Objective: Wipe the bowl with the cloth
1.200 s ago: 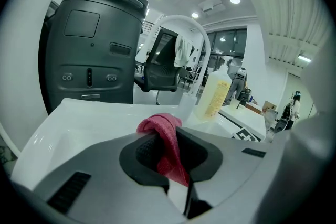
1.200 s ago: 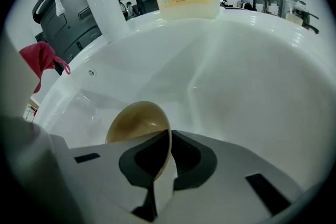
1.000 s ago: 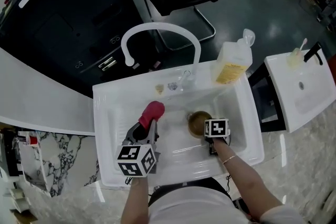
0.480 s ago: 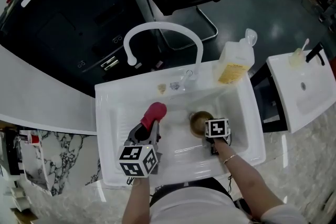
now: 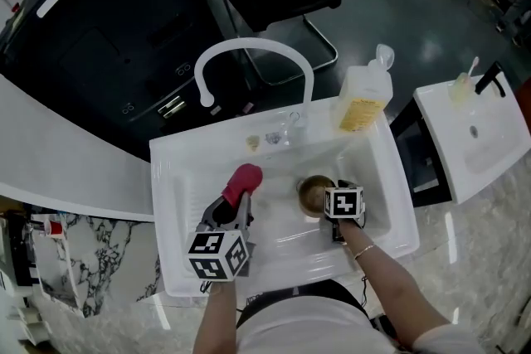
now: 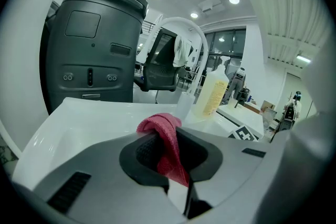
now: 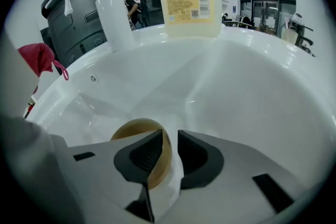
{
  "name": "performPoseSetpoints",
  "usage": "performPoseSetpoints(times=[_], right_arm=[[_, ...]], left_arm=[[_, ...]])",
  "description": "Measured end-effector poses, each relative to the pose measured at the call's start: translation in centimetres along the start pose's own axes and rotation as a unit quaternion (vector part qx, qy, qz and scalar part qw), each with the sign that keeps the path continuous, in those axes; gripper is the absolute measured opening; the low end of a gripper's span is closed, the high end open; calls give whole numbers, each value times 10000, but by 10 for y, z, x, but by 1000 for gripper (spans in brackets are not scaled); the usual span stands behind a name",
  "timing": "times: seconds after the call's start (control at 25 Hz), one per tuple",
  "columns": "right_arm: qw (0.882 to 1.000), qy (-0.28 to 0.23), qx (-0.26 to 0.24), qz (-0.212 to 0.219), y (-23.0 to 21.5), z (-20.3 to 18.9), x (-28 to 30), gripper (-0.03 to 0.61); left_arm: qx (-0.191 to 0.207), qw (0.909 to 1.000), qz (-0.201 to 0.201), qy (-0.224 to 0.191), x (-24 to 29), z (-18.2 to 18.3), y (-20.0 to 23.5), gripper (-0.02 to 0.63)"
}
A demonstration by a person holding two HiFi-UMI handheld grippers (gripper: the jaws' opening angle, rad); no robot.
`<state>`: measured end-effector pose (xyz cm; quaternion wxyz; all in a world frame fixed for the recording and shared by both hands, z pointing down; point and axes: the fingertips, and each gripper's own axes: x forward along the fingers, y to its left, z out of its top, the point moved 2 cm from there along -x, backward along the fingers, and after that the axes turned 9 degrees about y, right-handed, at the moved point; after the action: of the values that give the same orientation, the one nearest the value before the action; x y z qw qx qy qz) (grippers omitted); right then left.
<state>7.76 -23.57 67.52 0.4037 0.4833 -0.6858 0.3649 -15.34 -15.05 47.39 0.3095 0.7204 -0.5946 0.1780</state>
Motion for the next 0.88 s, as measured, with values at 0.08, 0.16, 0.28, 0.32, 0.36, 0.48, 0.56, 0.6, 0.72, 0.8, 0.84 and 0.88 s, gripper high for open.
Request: performPoseSetpoints(times=[0.08, 0.16, 0.28, 0.32, 0.36, 0.48, 0.56, 0.6, 0.72, 0.8, 0.84, 0.88], right_arm=[[9998, -203, -22, 36, 3, 6, -11, 100], [9991, -424, -12, 93, 6, 11, -23, 103], [9967, -798, -44, 144, 11, 16, -45, 103], [9956, -928, -86, 132, 13, 19, -54, 103], [9943, -1051, -121, 122, 16, 20, -63, 103], [9902, -1381, -91, 166, 21, 22, -91, 101], [9869, -1602, -50, 189, 24, 23, -111, 100], [9848, -1726, -50, 183, 26, 24, -122, 98], [9770, -2129, -90, 88, 28, 28, -157, 77], [9714, -2370, -111, 0, 29, 29, -179, 72], [9689, -2473, -120, -40, 29, 28, -189, 69], [9665, -2561, -130, -71, 30, 28, -198, 67]], left_arm=[[25, 10000, -51, -21, -1, 0, -2, 60], [61, 9999, -111, -47, -2, 1, -4, 60], [134, 9997, -198, -79, -4, 1, -6, 60], [157, 9996, -221, -97, -4, 1, -6, 60], [177, 9995, -243, -119, -5, 1, -6, 60], [237, 9990, -329, -182, -7, 1, -7, 60], [296, 9986, -391, -218, -10, 1, -9, 60], [328, 9983, -419, -241, -11, 2, -11, 60], [431, 9974, -498, -303, -15, 4, -15, 60], [526, 9966, -542, -326, -17, 5, -18, 60], [587, 9961, -559, -335, -19, 4, -20, 60], [648, 9956, -578, -343, -21, 4, -22, 60]])
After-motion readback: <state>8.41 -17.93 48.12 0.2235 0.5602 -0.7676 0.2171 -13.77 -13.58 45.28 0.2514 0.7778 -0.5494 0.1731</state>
